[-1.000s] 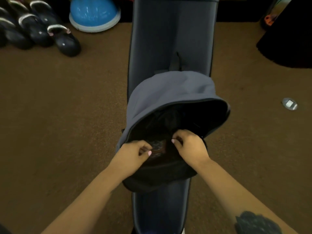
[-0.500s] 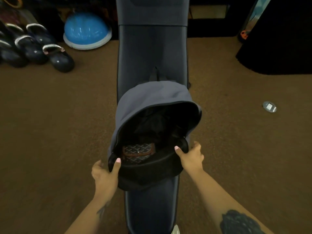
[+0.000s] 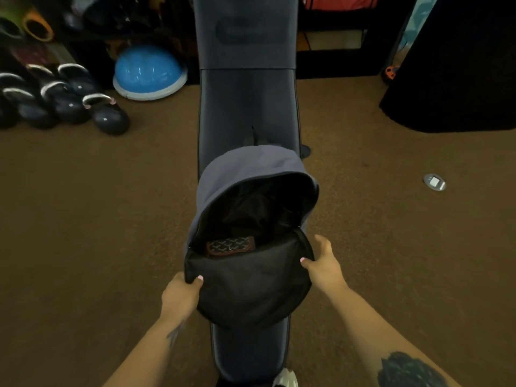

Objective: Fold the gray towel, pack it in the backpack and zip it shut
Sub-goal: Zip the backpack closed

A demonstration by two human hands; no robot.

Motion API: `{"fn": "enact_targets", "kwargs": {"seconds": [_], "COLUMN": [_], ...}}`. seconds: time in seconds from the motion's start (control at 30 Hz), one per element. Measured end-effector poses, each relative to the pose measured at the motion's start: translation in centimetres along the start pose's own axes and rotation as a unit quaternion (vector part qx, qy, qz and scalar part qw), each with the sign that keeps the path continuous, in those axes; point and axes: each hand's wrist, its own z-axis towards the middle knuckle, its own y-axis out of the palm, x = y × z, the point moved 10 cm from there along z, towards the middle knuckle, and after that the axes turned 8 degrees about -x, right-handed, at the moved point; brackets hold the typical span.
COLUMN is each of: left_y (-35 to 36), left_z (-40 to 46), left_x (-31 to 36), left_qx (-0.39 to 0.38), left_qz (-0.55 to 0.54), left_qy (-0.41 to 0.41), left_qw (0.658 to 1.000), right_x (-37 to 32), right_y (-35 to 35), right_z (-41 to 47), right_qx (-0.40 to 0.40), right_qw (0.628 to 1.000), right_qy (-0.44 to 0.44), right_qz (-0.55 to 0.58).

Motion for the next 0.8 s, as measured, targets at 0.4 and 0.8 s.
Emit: {"fn": "enact_targets", "kwargs": {"seconds": [0.4,0.8], "left_y": [-3.1,-3.8], "left_z": [0.6,2.1], "left_x": [5.2,3.8], "left_qx": [-0.024,-0.04], "left_qz": [-0.257,-0.344], "left_qy": [-0.053,-0.075], "left_qw": [0.965,0.935], "right_x": [-11.0,-20.2], "right_y": [0.8,2.7], "right_z": [-4.5,-4.7], "right_qx": [-0.122,0.032], "right_qw": [0.972,0.834], "right_qy": [-0.162,-0.271], "right_qz": [-0.121,-0.479]}}
